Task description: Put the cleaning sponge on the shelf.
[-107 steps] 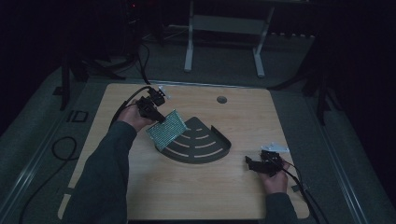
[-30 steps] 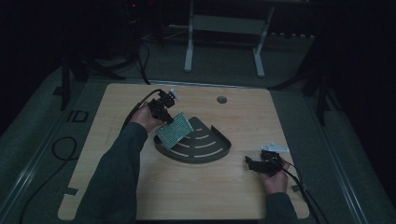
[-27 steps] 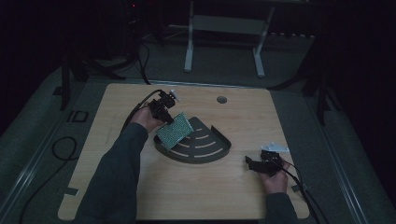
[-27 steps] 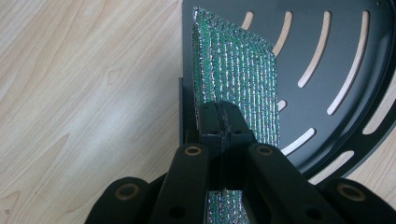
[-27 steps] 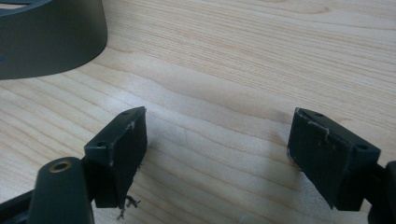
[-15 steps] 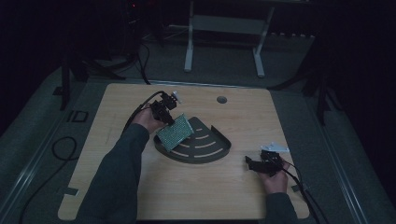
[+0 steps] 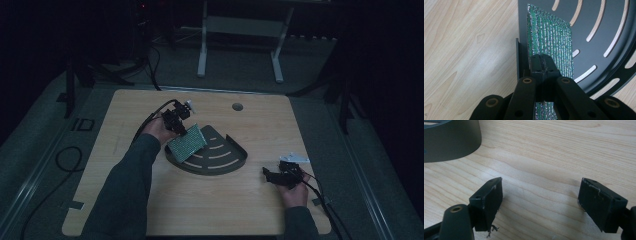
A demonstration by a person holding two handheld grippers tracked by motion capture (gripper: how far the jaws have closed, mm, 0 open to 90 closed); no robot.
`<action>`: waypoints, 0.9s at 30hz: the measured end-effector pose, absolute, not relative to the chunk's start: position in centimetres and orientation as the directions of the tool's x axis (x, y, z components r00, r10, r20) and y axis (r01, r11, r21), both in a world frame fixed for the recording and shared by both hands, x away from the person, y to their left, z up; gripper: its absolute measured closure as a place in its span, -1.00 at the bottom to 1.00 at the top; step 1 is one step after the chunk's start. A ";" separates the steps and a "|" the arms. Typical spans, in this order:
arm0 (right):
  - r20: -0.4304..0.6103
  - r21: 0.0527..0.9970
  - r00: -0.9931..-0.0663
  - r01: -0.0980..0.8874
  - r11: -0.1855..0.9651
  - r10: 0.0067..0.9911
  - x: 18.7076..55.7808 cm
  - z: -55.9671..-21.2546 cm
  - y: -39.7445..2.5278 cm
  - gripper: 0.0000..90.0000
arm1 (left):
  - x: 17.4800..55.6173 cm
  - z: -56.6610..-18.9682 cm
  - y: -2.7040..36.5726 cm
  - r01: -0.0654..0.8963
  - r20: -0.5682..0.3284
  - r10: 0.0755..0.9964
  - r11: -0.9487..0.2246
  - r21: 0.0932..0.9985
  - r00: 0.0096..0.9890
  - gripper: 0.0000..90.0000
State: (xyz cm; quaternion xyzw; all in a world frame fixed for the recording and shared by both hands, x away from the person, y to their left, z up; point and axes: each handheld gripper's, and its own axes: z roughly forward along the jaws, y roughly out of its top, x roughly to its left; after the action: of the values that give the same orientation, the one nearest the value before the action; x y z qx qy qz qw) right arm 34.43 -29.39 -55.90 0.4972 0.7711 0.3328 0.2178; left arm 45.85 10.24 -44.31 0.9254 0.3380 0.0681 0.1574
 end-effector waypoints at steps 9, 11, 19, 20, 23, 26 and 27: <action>-0.005 0.730 -0.410 0.622 0.284 0.912 34.4 -55.9 -29.4 -0.57 | 45.8 -44.5 10.1 0.600 0.026 0.643 -0.728 0.331 0.766 1.00; -0.005 0.730 -0.411 0.622 0.284 0.912 34.4 -55.9 -29.4 -0.57 | 45.8 -44.6 10.0 0.599 0.027 0.641 -0.730 0.330 0.767 1.00; -0.005 0.730 -0.411 0.622 0.284 0.912 34.4 -55.9 -29.4 -0.57 | 45.8 -44.8 9.9 0.596 0.034 0.638 -0.736 0.322 0.770 1.00; -0.005 0.730 -0.411 0.622 0.284 0.912 34.4 -55.9 -29.4 -0.57 | 45.8 -44.8 9.9 0.596 0.034 0.638 -0.736 0.322 0.769 1.00; -0.005 0.730 -0.411 0.622 0.284 0.912 34.4 -55.9 -29.4 -0.57 | 45.7 -44.9 9.8 0.597 0.033 0.638 -0.736 0.320 0.769 1.00; -0.005 0.730 -0.411 0.622 0.284 0.912 34.4 -55.9 -29.4 -0.57 | 45.8 -45.0 9.8 0.596 0.036 0.637 -0.738 0.316 0.770 1.00; -0.005 0.730 -0.411 0.622 0.284 0.912 34.4 -55.9 -29.4 -0.57 | 45.8 -45.0 9.8 0.596 0.038 0.637 -0.739 0.314 0.770 1.00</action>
State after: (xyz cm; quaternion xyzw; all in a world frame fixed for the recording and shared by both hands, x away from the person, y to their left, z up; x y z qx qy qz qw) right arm 34.43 -29.39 -55.90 0.4971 0.7712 0.3328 0.2179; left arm 45.76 9.77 -44.99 0.9297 0.3317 0.0715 0.1435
